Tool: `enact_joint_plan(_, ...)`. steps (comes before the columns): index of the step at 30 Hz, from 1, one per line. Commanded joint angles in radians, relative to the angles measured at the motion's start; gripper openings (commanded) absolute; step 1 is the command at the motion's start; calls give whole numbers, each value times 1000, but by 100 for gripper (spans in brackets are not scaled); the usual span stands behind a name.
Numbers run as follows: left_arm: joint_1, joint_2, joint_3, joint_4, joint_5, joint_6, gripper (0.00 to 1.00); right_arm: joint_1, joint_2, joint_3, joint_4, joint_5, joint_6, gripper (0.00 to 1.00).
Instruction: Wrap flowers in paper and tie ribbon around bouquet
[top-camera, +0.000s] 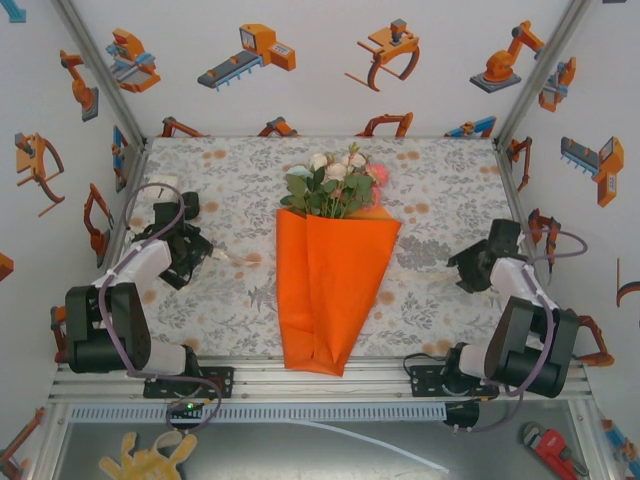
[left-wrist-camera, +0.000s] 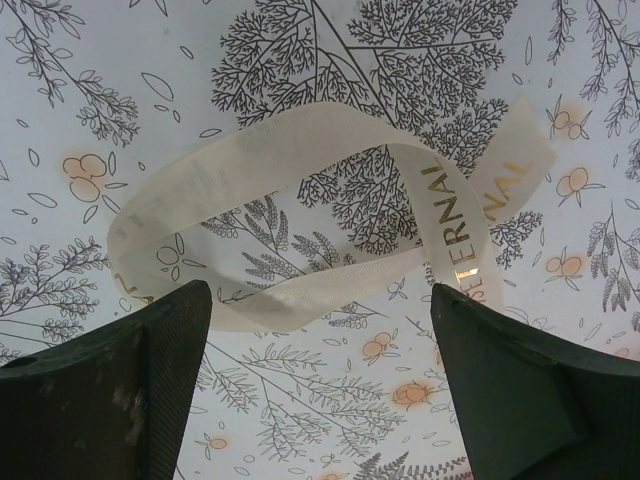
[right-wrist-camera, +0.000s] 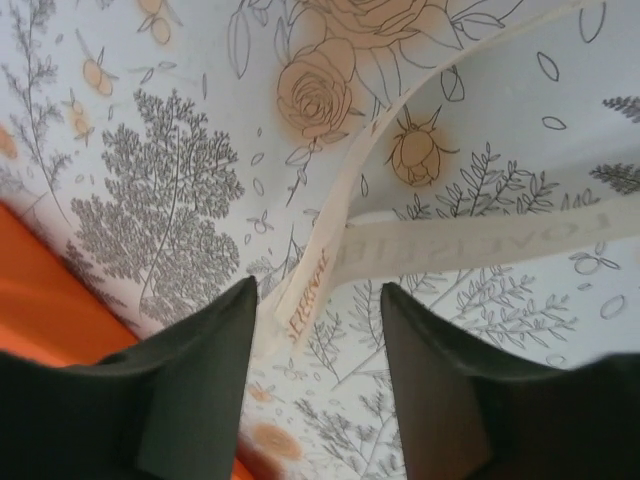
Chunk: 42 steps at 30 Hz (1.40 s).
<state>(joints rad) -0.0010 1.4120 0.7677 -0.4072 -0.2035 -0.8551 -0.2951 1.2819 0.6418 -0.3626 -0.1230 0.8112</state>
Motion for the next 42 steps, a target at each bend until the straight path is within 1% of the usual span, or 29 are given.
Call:
enact_joint_plan(1, 2, 4, 4, -5, 4, 21, 83, -7, -99, 70, -149, 74, -102, 59)
enact_joint_plan(3, 3, -7, 4, -3, 13, 25, 83, -27, -151, 90, -175, 156, -180, 57)
enact_joint_plan(5, 1, -24, -2, 16, 38, 34, 82, -80, -139, 106, -172, 185, -205, 57)
enact_joint_plan(6, 2, -32, -4, 31, 60, 49, 82, -117, -113, 112, -159, 159, -202, 57)
enact_joint_plan(8, 0, -46, -4, 46, 105, 84, 82, -151, -66, 117, -115, 111, -194, 57)
enact_joint_plan(12, -5, -92, -11, 79, 196, 159, 82, -156, 9, 131, -41, 108, -189, 58)
enact_joint_plan(13, -8, -104, -14, 80, 203, 165, 82, -155, 25, 136, -33, 104, -183, 58)
enact_joint_plan(16, -19, -138, -24, 72, 202, 163, 83, -156, 82, 150, -18, 85, -165, 59)
enact_joint_plan(19, -25, -155, -40, 53, 185, 163, 84, -155, 145, 163, 28, 96, -171, 59)
enact_joint_plan(21, -27, -171, -55, 38, 169, 166, 85, -155, 198, 189, 50, 56, -169, 57)
enact_joint_plan(24, -27, -196, -75, 33, 165, 173, 85, -153, 249, 212, 70, 30, -165, 53)
enact_joint_plan(27, -33, -209, -85, 39, 168, 167, 85, -152, 266, 219, 70, 18, -163, 48)
enact_joint_plan(30, -36, -206, -83, 44, 156, 159, 86, -152, 259, 212, 82, 21, -163, 47)
enact_joint_plan(32, -37, -195, -79, 47, 148, 158, 86, -153, 280, 201, 103, 27, -153, 46)
enact_joint_plan(34, -36, -180, -72, 46, 142, 162, 87, -150, 308, 196, 114, 16, -136, 40)
enact_joint_plan(35, -36, -171, -63, 36, 135, 164, 87, -147, 319, 196, 114, 15, -128, 35)
enact_joint_plan(37, -36, -151, -42, -2, 112, 149, 87, -139, 309, 197, 113, 35, -126, 20)
enact_joint_plan(39, -37, -131, -17, -68, 73, 111, 87, -134, 267, 203, 105, 59, -118, 0)
enact_joint_plan(42, -38, -125, -15, -111, 53, 94, 87, -111, 137, 225, 101, 59, -90, 0)
